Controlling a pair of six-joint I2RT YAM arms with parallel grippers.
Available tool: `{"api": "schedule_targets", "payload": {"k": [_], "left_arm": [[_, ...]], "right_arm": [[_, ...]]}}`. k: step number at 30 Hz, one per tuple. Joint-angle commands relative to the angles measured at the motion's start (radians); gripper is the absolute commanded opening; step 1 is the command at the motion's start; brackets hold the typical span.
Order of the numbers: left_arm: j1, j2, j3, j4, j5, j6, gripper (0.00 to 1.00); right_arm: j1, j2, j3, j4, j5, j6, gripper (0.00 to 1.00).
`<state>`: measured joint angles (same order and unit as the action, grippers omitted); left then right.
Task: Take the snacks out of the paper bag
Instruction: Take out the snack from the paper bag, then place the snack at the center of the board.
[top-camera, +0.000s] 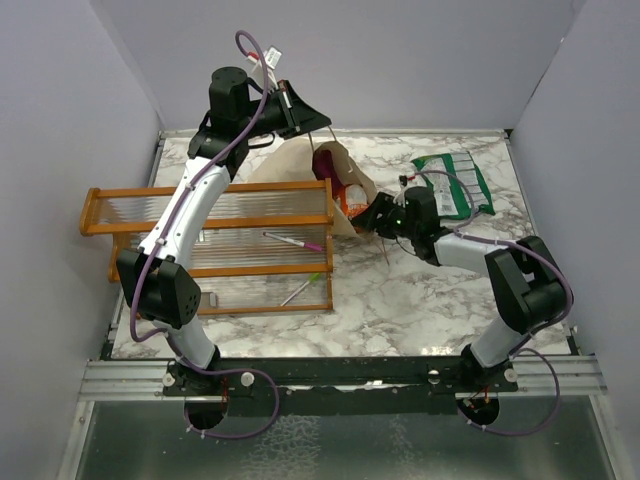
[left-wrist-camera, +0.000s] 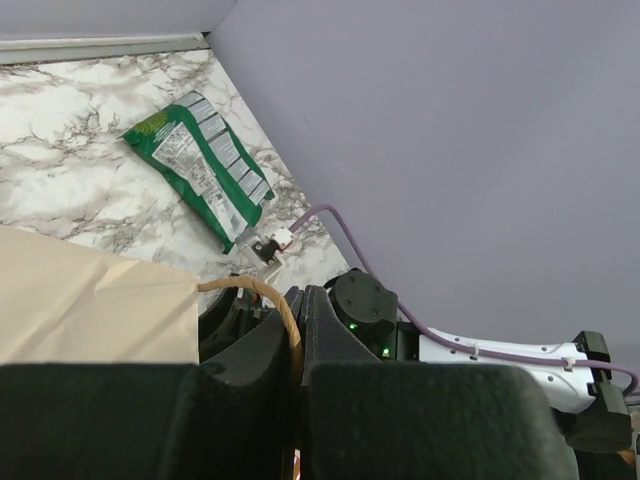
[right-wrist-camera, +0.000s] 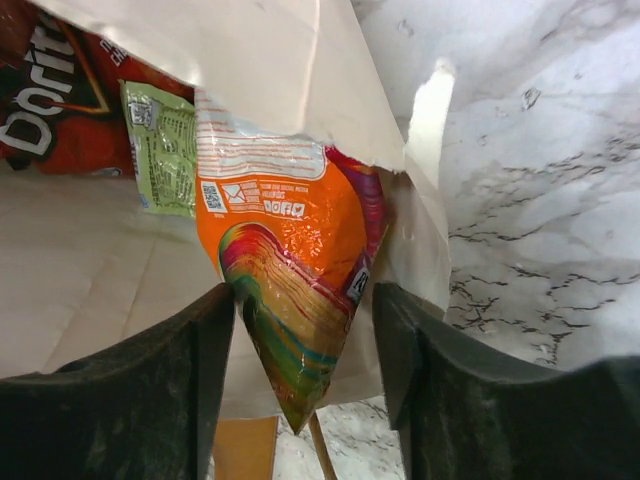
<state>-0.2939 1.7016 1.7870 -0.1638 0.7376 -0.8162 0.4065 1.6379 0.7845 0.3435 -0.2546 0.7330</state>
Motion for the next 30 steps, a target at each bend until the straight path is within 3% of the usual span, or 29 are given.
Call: {"api": "schedule_targets", "payload": {"k": [1, 8, 13, 23, 30], "left_arm": [[0.004, -0.052, 0.000, 0.057, 0.026, -0.002, 0.00], [0.003, -0.053, 0.011, 0.025, 0.046, 0.097, 0.00], [0.005, -0.064, 0.013, 0.018, 0.052, 0.195, 0.00], [0.050, -0.105, 0.044, -0.063, -0.087, 0.324, 0.00], [0.082, -0.100, 0.009, -0.034, -0.054, 0.306, 0.00]], "right_arm": [[0.003, 0.050, 0.036, 0.110, -0.091, 0.058, 0.50], [0.003, -0.080, 0.045, 0.041, -0.051, -0.003, 0.17], [0.003, -0.192, 0.083, -0.056, -0.076, -0.071, 0.03], [0.002, -0.373, 0.244, -0.320, -0.080, -0.162, 0.01], [0.003, -0.666, 0.283, -0.544, 0.248, -0.302, 0.01]]}}
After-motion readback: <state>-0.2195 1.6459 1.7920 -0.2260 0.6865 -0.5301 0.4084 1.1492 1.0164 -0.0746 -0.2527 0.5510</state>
